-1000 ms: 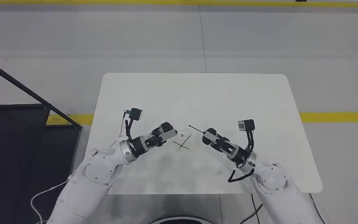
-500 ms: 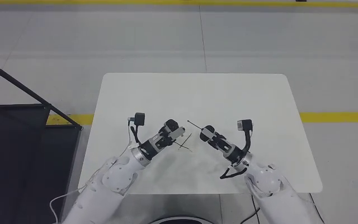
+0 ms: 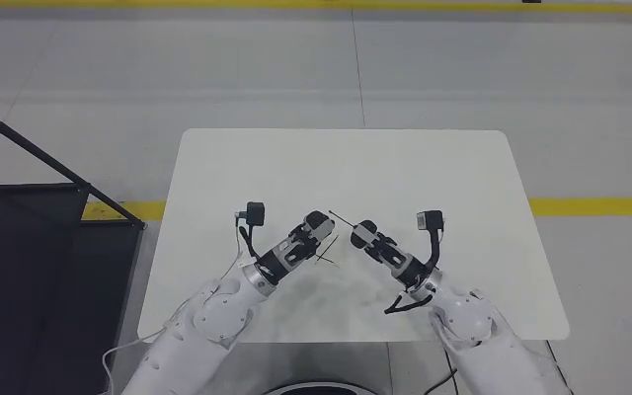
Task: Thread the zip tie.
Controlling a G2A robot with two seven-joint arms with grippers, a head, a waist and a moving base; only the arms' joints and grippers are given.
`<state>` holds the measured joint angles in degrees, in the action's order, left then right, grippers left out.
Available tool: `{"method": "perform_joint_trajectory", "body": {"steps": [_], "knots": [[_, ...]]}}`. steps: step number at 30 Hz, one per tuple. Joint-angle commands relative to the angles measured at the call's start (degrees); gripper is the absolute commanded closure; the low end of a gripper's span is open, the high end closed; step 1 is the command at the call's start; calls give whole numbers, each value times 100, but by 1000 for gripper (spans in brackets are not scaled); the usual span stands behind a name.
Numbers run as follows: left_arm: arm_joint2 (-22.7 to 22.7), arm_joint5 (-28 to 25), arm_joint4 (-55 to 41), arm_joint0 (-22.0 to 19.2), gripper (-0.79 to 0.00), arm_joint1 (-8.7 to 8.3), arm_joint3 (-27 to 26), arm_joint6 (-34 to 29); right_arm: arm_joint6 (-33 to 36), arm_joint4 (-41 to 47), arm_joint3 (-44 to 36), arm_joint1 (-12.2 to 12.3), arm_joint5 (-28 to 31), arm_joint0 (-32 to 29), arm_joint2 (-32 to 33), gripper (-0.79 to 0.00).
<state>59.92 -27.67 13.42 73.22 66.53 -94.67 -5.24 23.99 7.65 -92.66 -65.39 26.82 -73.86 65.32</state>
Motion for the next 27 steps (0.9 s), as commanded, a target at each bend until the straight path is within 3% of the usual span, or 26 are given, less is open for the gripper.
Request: {"method": "perform_joint_trajectory", "body": {"steps": [1, 27], "knots": [[-25, 11, 20, -24, -323, 18, 23, 0, 1, -30, -15, -6, -10, -5, -6, 0], [-202, -55, 126, -129, -182, 231, 247, 206, 43, -286, -83, -85, -98, -6, -57, 0]]}}
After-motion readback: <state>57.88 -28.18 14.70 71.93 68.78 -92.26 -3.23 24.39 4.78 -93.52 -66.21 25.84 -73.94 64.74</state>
